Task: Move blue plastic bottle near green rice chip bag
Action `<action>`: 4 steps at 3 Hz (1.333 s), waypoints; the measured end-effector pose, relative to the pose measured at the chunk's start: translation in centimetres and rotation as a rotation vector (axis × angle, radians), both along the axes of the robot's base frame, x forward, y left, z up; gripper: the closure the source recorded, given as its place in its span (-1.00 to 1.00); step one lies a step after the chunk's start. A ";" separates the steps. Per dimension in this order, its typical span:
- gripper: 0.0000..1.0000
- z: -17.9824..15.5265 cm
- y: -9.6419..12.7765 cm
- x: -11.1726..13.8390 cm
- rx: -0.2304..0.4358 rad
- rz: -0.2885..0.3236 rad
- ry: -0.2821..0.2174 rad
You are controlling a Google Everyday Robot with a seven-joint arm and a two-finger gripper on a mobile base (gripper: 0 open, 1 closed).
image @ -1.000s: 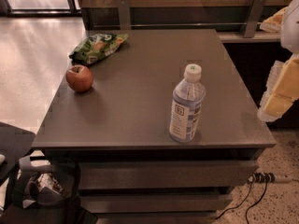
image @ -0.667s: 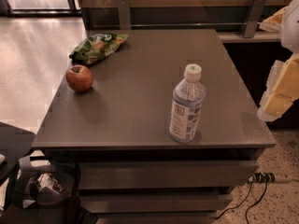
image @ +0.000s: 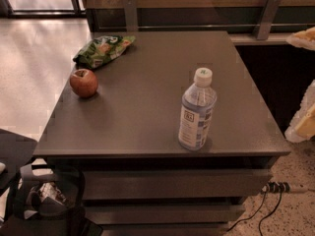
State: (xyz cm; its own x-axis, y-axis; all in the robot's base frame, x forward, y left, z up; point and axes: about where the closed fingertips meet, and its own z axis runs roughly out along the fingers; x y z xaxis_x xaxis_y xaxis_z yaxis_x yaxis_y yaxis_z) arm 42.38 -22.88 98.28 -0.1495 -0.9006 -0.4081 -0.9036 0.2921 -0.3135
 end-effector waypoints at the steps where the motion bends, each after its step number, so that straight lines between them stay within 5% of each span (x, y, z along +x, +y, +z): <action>1: -1.00 -2.7 -0.4 -1.2 0.133 0.023 -0.054; 2: -1.00 -6.2 1.2 -1.9 0.364 0.095 -0.118; 4: -1.00 -3.6 7.3 -1.2 0.781 0.188 -0.186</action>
Offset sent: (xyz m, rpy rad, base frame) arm -0.0314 0.0585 -0.0225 0.8545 -0.2249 0.1710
